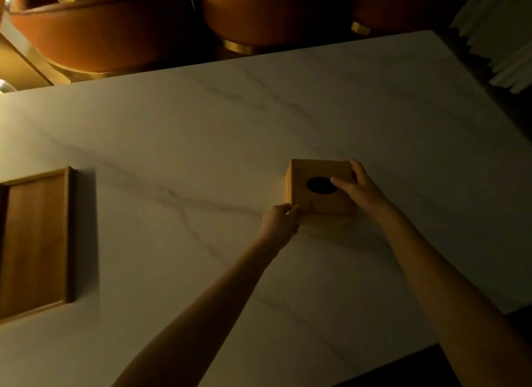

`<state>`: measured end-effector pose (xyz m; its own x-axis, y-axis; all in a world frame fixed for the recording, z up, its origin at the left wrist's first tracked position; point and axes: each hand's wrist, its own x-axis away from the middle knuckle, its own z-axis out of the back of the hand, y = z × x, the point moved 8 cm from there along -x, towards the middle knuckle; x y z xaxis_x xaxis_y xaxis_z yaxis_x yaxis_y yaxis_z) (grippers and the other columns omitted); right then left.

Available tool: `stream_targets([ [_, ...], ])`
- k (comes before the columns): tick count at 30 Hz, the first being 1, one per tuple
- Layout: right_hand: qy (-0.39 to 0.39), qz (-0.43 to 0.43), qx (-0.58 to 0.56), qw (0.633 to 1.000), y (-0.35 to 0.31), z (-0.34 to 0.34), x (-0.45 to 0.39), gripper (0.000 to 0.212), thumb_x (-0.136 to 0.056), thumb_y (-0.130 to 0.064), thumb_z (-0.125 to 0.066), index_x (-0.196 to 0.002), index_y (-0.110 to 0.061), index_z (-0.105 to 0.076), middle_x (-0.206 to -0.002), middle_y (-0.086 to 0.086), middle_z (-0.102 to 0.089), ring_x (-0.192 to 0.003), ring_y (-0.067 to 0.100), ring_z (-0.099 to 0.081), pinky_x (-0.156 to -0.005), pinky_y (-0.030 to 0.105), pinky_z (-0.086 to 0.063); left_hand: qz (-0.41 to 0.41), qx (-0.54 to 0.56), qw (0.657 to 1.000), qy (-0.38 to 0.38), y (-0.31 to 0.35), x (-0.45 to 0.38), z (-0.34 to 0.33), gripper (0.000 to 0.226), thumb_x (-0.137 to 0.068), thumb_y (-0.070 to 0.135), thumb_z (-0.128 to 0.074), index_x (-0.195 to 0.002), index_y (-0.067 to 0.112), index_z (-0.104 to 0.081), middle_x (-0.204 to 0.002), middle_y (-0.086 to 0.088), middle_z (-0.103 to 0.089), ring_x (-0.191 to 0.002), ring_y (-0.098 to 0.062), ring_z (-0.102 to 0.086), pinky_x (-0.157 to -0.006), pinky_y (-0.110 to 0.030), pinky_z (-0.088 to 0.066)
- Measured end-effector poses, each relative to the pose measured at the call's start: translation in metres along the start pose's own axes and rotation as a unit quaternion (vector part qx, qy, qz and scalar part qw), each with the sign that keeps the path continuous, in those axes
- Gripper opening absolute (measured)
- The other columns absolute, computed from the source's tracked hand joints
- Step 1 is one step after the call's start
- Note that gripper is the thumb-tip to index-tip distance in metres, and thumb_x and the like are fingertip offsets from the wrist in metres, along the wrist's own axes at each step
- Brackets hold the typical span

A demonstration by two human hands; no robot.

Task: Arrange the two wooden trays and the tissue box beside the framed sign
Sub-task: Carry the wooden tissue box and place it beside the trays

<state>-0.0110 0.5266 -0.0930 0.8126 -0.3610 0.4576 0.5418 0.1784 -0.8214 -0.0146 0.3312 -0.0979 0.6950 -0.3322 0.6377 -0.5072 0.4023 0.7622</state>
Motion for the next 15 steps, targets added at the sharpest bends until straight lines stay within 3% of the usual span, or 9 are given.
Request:
stream_targets([
  [4,0.047,0.020,0.018,0.999,-0.002,0.008,-0.001,0.057,-0.076,-0.036,-0.067,-0.126,-0.029,-0.040,-0.140,0.004,-0.041,-0.122,0.015,-0.041,-0.089,0.030,-0.039,-0.026,0.012,0.997,0.066,0.000,0.000,0.006,0.028,-0.089,0.025,-0.052,-0.094,0.001,-0.065,-0.081,-0.019,-0.063,-0.081,-0.034,-0.063,-0.087,-0.053,-0.053],
  [9,0.069,0.059,0.053,0.994,-0.023,0.003,0.006,0.053,-0.073,-0.035,-0.070,-0.120,-0.024,-0.047,-0.130,0.003,-0.050,-0.102,0.015,-0.051,-0.073,0.025,-0.043,-0.027,0.029,0.996,0.077,-0.001,0.011,0.018,0.022,-0.088,0.022,-0.053,-0.071,0.019,-0.066,-0.073,-0.013,-0.063,-0.080,-0.031,-0.063,-0.087,-0.054,-0.052],
  [12,0.072,0.097,0.072,0.990,-0.049,-0.008,0.014,0.053,-0.073,-0.034,-0.071,-0.119,-0.020,-0.048,-0.128,0.004,-0.052,-0.100,0.019,-0.056,-0.069,0.024,-0.046,-0.042,0.036,0.994,0.090,0.004,0.021,0.036,0.021,-0.089,0.020,-0.051,-0.084,0.008,-0.068,-0.068,-0.008,-0.060,-0.081,-0.032,-0.062,-0.089,-0.057,-0.050],
  [15,0.061,0.120,0.073,0.988,-0.076,-0.029,0.024,0.057,-0.074,-0.033,-0.070,-0.123,-0.017,-0.045,-0.130,0.007,-0.051,-0.107,0.025,-0.056,-0.082,0.039,-0.053,-0.069,0.040,0.989,0.127,0.011,0.036,0.066,0.024,-0.090,0.020,-0.051,-0.094,0.002,-0.067,-0.072,-0.012,-0.062,-0.080,-0.032,-0.061,-0.089,-0.058,-0.049],
])
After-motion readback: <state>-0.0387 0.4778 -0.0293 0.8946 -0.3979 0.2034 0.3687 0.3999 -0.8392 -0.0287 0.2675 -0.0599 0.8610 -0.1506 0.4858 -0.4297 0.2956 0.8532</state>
